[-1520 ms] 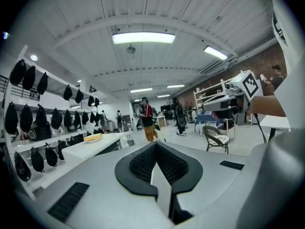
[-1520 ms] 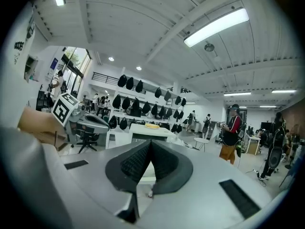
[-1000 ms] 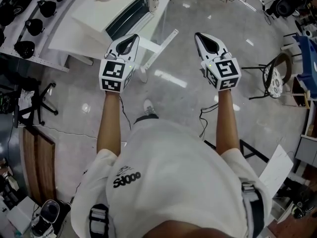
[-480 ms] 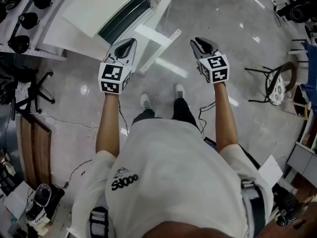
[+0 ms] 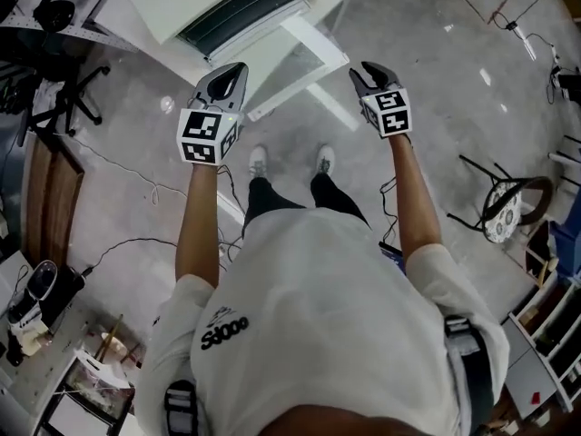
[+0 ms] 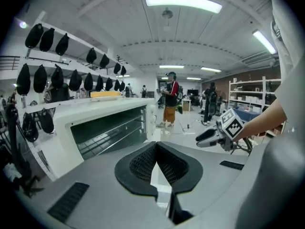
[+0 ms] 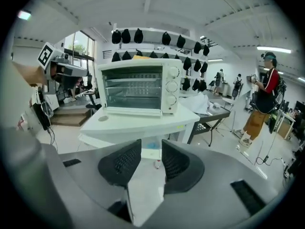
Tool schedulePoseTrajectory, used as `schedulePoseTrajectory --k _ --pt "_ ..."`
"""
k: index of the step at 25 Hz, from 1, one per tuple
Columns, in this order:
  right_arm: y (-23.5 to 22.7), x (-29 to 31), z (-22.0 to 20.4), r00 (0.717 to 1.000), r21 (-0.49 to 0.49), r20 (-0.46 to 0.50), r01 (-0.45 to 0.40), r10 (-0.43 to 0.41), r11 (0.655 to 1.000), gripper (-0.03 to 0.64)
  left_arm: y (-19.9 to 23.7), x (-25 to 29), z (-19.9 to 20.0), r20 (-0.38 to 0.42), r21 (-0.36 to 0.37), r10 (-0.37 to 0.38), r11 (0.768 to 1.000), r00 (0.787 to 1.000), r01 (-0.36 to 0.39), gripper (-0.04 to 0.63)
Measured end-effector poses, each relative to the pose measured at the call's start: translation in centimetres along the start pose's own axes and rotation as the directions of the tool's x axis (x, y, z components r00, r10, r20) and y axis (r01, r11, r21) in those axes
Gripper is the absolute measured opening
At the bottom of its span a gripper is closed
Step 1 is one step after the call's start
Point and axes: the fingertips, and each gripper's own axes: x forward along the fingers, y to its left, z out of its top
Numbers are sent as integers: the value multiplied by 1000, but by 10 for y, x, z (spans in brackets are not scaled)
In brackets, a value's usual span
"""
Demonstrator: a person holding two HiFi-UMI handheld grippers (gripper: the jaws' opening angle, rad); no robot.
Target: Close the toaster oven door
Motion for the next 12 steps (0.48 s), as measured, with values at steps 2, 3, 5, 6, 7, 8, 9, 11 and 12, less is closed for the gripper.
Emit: schedulePoseTrajectory --k 2,3,5,6,7,8,9,11,12 --pt "2 24 -15 998 -14 -36 -47 47 999 123 9 2 -12 -26 -17 27 999 999 -28 18" --pt "1 35 -22 997 -14 -49 -64 63 998 132 13 7 -16 -33 -19 35 999 999 -35 18" --pt "-8 51 -37 993 -8 -70 -94 93 996 143 11 19 -20 -45 -24 45 999 998 -46 18" --pt "-13 58 -45 991 -12 -79 -110 109 994 144 8 25 -23 -53 -31 49 998 997 -51 18" --pt "-15 66 -53 989 -22 -87 -125 122 992 146 6 29 -27 -62 -40 54 998 997 -56 18" --pt "-16 74 -59 987 -37 -95 -137 133 990 147 4 33 -32 -72 -47 57 997 996 -60 18" --pt "-16 82 -65 985 -55 -101 -148 142 988 150 4 35 -36 -80 -51 60 997 995 -64 18" --pt "-16 96 -75 981 -82 -107 -168 159 982 153 3 37 -44 -95 -53 67 996 993 -72 18" --pt "-15 102 -79 979 -86 -106 -181 171 980 155 2 38 -47 -104 -50 70 996 992 -76 18"
